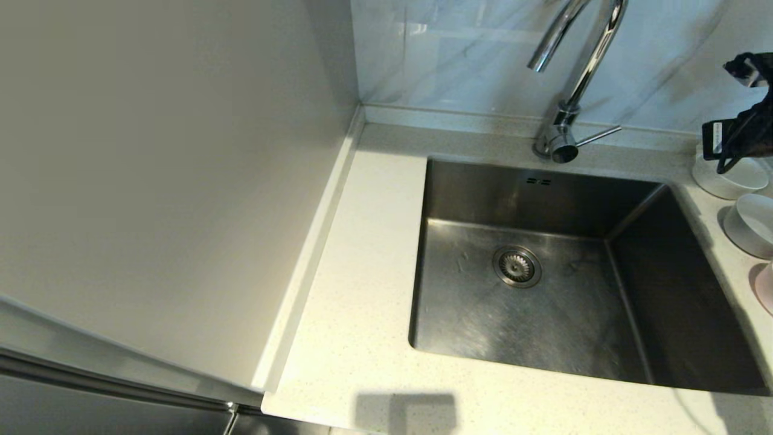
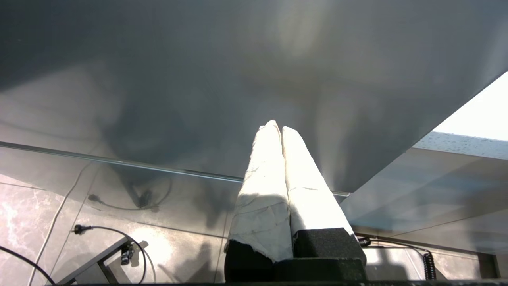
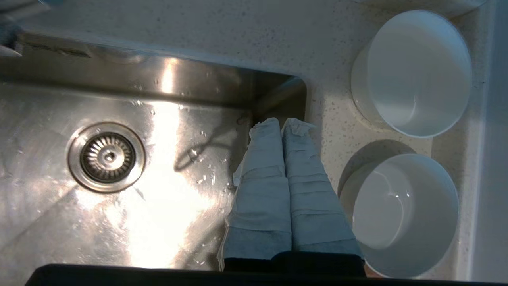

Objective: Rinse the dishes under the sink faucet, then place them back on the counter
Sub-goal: Put a bowl into the sink

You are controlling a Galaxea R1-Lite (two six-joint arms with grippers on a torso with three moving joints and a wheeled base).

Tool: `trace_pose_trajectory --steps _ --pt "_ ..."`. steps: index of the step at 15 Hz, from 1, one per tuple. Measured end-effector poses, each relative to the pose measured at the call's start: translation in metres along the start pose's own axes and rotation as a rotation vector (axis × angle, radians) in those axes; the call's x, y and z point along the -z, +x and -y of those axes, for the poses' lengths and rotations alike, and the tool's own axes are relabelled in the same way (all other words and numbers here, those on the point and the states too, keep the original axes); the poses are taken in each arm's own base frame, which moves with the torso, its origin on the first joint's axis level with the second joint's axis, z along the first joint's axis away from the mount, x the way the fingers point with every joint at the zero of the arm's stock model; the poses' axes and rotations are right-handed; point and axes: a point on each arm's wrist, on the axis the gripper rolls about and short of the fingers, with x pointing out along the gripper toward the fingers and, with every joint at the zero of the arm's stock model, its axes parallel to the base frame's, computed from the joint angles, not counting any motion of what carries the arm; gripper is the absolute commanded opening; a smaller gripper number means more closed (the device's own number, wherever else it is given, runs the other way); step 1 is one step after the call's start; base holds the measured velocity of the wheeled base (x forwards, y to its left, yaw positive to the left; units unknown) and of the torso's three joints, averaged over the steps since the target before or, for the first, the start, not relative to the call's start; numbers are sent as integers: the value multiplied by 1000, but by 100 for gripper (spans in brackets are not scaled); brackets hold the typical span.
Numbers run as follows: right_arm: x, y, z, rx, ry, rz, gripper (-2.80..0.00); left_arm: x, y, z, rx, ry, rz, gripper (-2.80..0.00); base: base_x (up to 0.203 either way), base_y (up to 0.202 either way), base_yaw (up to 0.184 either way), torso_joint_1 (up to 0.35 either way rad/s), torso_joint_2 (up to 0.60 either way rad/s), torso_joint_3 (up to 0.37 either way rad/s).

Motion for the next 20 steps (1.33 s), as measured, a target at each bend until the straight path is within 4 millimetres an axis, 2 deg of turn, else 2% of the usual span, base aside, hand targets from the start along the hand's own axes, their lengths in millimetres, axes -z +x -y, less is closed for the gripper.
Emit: trace_pose_trajectory --steps 3,5,7,13,16,17,20 --pt "10 26 -1 28 -62 -41 -280 0 0 0 0 0 0 -280 0 0 0 0 0 0" --pt "12 45 0 94 -91 -14 -280 0 0 0 0 1 0 -280 0 0 0 0 0 0" --pt "12 55 1 138 -94 14 -280 0 0 0 1 0 0 -280 0 0 0 0 0 0" --pt "13 60 2 171 -91 14 -280 0 0 0 0 0 0 -280 0 0 0 0 0 0" --pt "14 61 10 188 -77 9 -280 0 0 0 0 1 0 -280 0 0 0 0 0 0" --pt "15 62 13 195 -74 8 0 0 0 0 1 0 0 -280 0 0 0 0 0 0" --pt "15 65 17 210 -69 29 0 0 0 0 0 0 0 -280 0 0 0 0 0 0"
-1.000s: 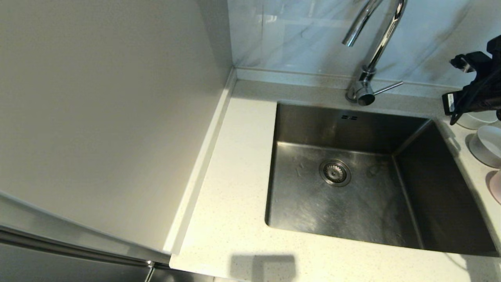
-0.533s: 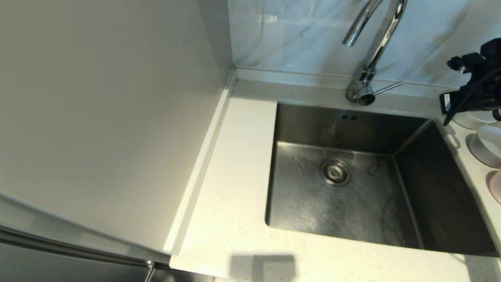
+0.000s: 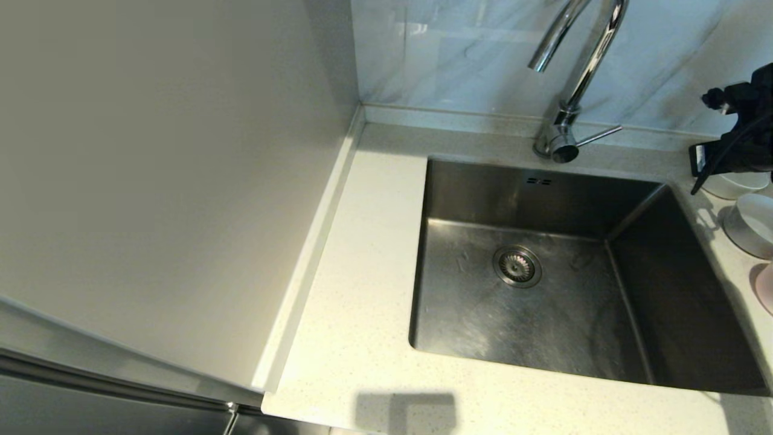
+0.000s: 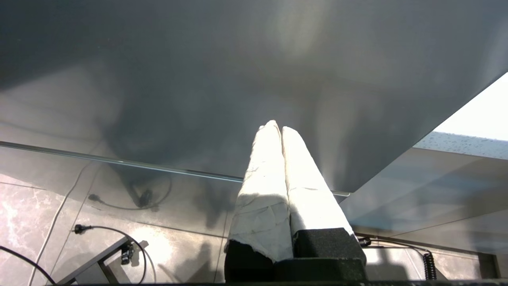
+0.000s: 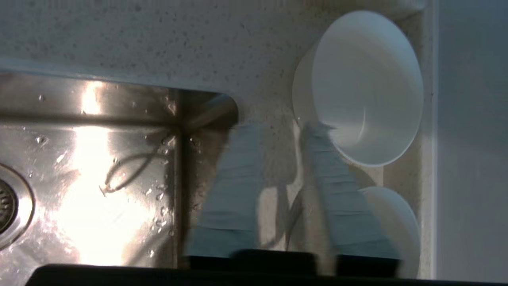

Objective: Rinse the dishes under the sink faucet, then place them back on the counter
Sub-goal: Put a bowl into the sink

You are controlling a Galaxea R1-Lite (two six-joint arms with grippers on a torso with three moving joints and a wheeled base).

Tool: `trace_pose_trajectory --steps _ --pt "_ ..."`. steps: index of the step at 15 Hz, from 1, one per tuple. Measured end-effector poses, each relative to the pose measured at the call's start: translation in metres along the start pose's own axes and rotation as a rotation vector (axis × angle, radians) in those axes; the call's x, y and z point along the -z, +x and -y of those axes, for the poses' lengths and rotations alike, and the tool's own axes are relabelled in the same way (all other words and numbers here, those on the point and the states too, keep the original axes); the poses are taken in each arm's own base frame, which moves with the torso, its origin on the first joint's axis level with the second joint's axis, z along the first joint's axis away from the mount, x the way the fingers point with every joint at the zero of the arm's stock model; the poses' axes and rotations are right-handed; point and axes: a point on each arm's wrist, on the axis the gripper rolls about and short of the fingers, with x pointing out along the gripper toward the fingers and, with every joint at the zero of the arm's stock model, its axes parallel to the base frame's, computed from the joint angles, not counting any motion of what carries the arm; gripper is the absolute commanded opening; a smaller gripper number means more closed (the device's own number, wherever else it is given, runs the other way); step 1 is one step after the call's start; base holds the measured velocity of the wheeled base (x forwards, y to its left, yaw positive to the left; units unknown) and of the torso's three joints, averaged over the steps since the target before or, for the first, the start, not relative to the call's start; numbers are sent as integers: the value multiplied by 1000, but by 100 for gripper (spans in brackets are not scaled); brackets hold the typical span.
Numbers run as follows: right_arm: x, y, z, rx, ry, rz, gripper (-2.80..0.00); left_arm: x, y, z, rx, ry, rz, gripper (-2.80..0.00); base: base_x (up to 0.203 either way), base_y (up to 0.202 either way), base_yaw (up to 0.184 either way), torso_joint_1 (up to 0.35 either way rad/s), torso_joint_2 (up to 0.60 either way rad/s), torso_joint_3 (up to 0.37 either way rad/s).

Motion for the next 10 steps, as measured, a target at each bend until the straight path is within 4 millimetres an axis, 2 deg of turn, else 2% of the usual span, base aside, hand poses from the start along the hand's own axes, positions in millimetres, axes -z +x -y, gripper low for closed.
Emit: trace_pose_trajectory --steps 5,10 --pt "4 11 -3 2 2 10 0 0 0 0 0 0 0 -280 0 0 0 0 0 0" --pt "10 34 -6 74 16 48 0 0 0 0 1 1 0 -280 0 0 0 0 0 0"
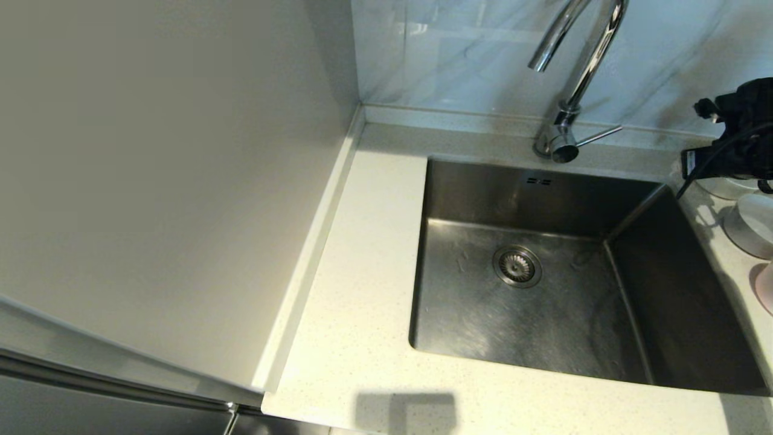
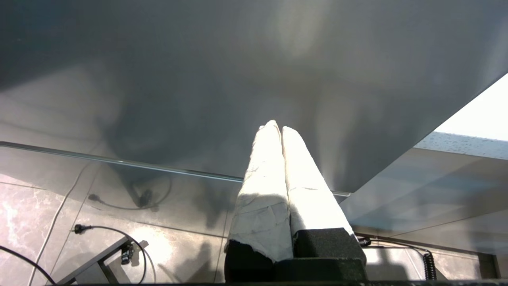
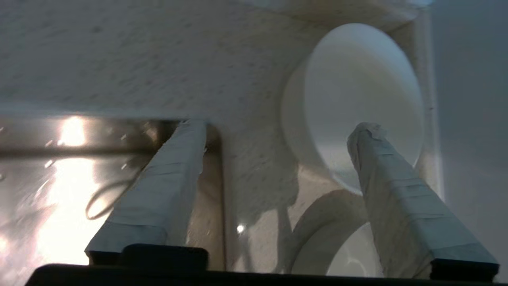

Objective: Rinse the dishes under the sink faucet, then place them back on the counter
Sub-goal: Put a bowl into the sink

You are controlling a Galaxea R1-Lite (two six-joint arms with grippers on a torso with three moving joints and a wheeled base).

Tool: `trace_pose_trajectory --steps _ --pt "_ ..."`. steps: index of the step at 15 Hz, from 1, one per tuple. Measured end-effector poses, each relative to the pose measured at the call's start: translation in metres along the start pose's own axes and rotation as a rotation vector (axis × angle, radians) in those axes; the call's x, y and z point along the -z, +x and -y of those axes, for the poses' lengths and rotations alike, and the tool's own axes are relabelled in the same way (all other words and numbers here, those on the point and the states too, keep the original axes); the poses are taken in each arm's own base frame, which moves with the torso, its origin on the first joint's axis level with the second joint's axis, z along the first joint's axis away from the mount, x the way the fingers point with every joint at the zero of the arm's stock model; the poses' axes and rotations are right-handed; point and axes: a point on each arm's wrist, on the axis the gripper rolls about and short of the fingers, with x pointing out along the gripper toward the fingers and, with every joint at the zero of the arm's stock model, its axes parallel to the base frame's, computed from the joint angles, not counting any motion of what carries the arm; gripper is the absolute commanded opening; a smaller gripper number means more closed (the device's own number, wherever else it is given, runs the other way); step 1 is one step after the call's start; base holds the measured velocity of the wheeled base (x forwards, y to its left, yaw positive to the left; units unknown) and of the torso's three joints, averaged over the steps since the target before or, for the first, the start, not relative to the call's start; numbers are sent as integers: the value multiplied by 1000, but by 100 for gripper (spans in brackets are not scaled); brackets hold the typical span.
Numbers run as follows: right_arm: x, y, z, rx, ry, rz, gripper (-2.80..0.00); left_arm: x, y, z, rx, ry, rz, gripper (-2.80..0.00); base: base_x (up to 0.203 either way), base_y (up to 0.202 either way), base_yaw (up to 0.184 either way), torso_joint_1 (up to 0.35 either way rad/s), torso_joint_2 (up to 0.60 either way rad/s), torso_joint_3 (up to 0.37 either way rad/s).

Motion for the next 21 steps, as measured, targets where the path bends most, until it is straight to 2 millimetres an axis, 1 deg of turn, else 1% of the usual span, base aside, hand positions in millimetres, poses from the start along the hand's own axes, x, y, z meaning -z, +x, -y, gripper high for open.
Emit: trace_pose_trajectory --steps 3,6,7,10,13,18,21 --pt "8 13 -4 39 2 -6 0 0 0 0 -1 -1 0 -280 0 0 0 0 0 0" --pt "15 21 -4 53 2 -15 0 0 0 0 -1 -1 0 -280 0 0 0 0 0 0" --pt "16 23 -3 62 4 -12 -280 0 0 0 -1 -1 0 -280 0 0 0 0 0 0" --pt "19 27 -2 74 6 -21 -280 0 0 0 0 0 0 -280 0 0 0 0 0 0" --pt "18 26 -1 76 9 -18 -280 0 0 0 0 -1 0 -280 0 0 0 0 0 0" --pt "13 21 1 80 14 2 -280 0 0 0 -1 0 -1 -280 0 0 0 0 0 0" --pt "5 20 0 91 30 66 -280 0 0 0 0 -1 0 -280 0 0 0 0 0 0"
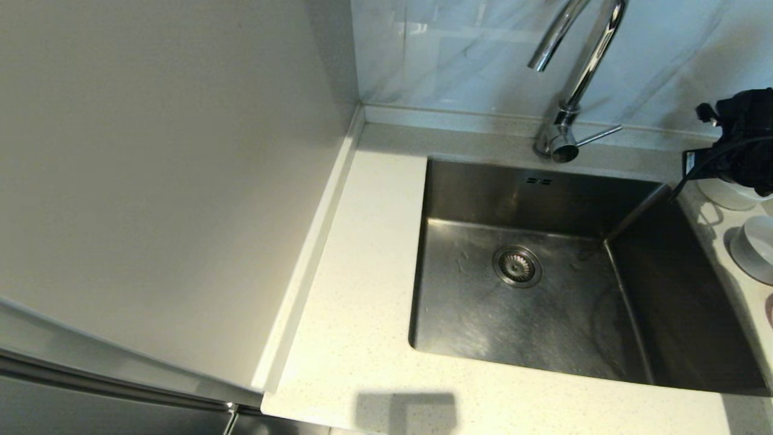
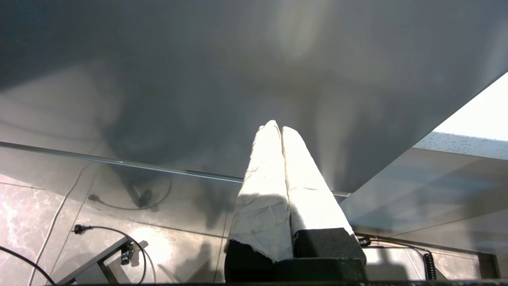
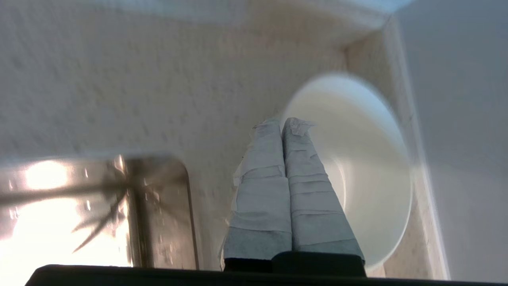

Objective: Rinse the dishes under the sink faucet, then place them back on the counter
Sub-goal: Put a bowl into the sink

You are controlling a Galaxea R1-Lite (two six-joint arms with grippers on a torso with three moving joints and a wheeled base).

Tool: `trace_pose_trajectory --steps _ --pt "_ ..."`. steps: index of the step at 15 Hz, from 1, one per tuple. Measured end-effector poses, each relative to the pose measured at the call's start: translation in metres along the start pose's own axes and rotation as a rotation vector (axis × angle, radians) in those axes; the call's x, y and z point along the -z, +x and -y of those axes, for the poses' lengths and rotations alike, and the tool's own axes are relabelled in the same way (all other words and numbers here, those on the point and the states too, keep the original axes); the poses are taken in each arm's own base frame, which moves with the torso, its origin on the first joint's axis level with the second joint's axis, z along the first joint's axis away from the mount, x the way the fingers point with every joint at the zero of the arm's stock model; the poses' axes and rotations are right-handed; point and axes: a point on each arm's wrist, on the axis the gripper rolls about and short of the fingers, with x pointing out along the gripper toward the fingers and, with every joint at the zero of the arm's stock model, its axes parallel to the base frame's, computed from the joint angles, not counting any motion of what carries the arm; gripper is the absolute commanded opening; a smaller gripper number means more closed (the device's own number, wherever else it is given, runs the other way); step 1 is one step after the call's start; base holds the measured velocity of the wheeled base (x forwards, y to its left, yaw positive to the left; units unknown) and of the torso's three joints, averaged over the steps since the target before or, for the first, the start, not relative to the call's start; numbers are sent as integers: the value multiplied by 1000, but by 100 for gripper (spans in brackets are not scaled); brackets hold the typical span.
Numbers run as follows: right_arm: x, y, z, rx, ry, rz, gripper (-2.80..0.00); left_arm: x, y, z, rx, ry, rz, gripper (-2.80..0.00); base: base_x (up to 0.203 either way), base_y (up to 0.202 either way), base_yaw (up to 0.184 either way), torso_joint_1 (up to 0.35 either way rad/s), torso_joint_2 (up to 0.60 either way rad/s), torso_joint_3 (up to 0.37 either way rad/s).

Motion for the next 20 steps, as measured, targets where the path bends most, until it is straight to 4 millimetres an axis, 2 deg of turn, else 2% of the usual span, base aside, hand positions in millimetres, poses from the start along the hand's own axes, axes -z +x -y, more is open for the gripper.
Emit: trace_pose_trajectory --steps 6,12,13,16,20 --pt "-21 -20 -7 -12 38 56 -280 0 0 0 0 -1 0 -280 0 0 0 0 0 0" --pt "-21 -30 6 16 20 -24 -280 0 0 0 -1 -1 0 -280 0 0 0 0 0 0" --pt "-20 -35 9 2 16 -59 0 0 0 0 -1 0 0 -280 0 0 0 0 0 0" --pt "-23 -42 13 -12 38 -68 0 0 0 0 0 -1 0 -280 0 0 0 0 0 0" --pt "-18 -37 11 -12 36 -81 0 0 0 0 -1 0 0 -280 0 0 0 0 0 0"
